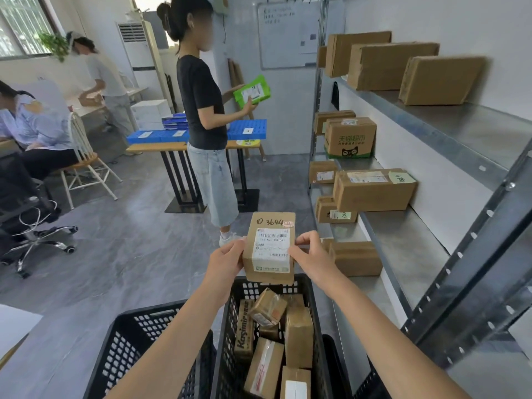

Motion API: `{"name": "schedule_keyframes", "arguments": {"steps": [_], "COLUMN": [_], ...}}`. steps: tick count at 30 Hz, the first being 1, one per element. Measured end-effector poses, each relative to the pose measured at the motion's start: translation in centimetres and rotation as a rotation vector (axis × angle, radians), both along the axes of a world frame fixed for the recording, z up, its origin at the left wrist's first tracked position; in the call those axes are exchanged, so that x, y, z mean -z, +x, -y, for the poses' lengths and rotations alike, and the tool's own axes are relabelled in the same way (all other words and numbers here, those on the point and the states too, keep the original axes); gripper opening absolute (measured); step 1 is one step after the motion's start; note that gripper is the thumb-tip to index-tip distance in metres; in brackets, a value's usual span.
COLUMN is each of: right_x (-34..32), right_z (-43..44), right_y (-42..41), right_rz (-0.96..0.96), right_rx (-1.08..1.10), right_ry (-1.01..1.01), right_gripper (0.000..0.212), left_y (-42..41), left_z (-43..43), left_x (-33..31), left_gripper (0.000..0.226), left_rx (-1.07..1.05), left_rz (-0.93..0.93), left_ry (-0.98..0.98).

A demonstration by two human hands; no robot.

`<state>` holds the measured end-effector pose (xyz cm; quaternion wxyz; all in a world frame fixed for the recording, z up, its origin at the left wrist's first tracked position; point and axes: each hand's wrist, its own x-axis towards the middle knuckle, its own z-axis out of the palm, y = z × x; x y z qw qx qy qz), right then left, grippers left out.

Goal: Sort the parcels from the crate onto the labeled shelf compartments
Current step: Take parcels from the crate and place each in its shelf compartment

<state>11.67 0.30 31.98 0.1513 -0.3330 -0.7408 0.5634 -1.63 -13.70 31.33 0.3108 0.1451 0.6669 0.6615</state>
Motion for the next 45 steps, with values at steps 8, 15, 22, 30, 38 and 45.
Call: {"name": "schedule_keyframes", "arguments": {"steps": [8,15,22,30,38,45], "right_x": [0.1,-1.0,-2.8,-4.2,-6.2,-9.1], "right_z": [-0.8,-1.3,-1.5,-0.9,1.1,3.8], "right_y": [0.1,0.2,1.1,2.7,3.3,5.6], "right_rz": [-0.16,-0.223,-0.326,-0.375,-0.329,-0.317], "right_rx": [0.039,0.092,0.101,0.228,0.322,0.46], "right_ry": [0.038,0.081,0.115,0.161,0.189,0.221], "right_gripper": [0.057,0.061,0.047,0.049,0.065,0.066], "left_y": [0.6,1.0,1.2,1.8,1.0,1.5], "left_z": [-0.9,-1.6,-2.7,-3.7,-3.1,-3.2], "left_x": [-0.9,-1.9,-3.2,-4.9,-6.9,-7.9], "left_gripper": [0.018,0.023,0.019,0.018,0.021,0.021], "left_rx": [-0.057,-0.072,-0.076,0.012,0.17,0.306], "left_rz": [-0.116,-0.182,-0.209,-0.185,-0.149,-0.119], "left_ry": [0.07,0.126,0.168,0.24,0.301,0.355]}}
